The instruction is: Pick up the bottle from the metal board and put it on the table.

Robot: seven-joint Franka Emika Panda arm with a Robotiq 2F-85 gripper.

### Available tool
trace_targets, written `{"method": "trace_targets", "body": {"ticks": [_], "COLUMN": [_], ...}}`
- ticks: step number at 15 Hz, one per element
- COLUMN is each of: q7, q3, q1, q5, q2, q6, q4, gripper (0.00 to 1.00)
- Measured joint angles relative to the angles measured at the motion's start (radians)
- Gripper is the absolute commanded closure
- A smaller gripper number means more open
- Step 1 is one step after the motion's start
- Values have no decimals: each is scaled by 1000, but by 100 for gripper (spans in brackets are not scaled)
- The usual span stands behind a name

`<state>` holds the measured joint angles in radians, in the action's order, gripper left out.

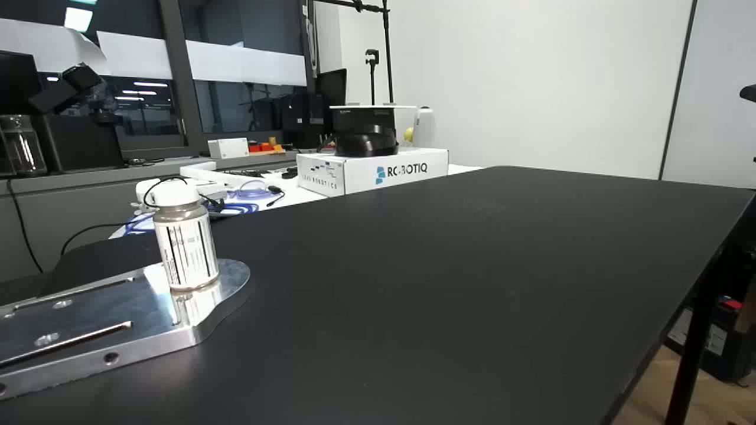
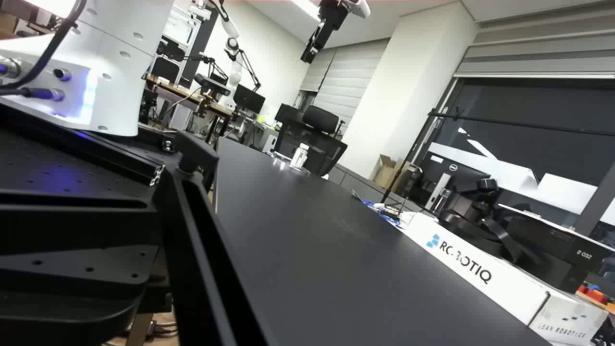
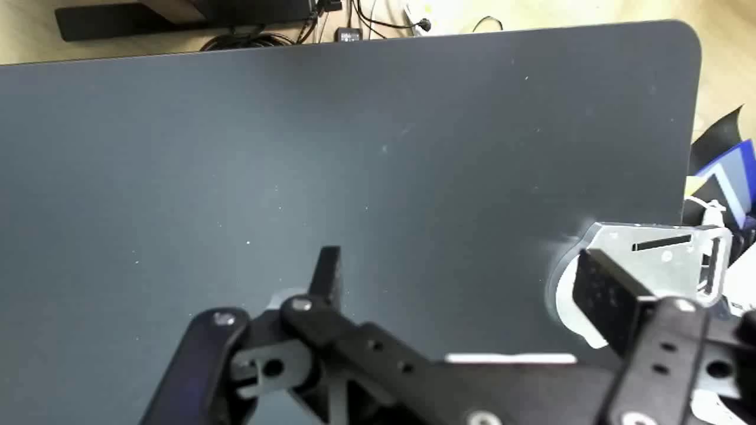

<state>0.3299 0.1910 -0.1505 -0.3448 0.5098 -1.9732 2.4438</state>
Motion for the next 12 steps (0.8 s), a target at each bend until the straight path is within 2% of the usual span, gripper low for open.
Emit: {"method": "trace_targets", "body": {"ticks": [10,12], "q7": [-1,2], "q3": [0,6], "q1": [0,6], "q5": [0,15], "q2": [0,-11], "q6": [-1,-35], "q4": [0,1], "gripper": [0,0]}}
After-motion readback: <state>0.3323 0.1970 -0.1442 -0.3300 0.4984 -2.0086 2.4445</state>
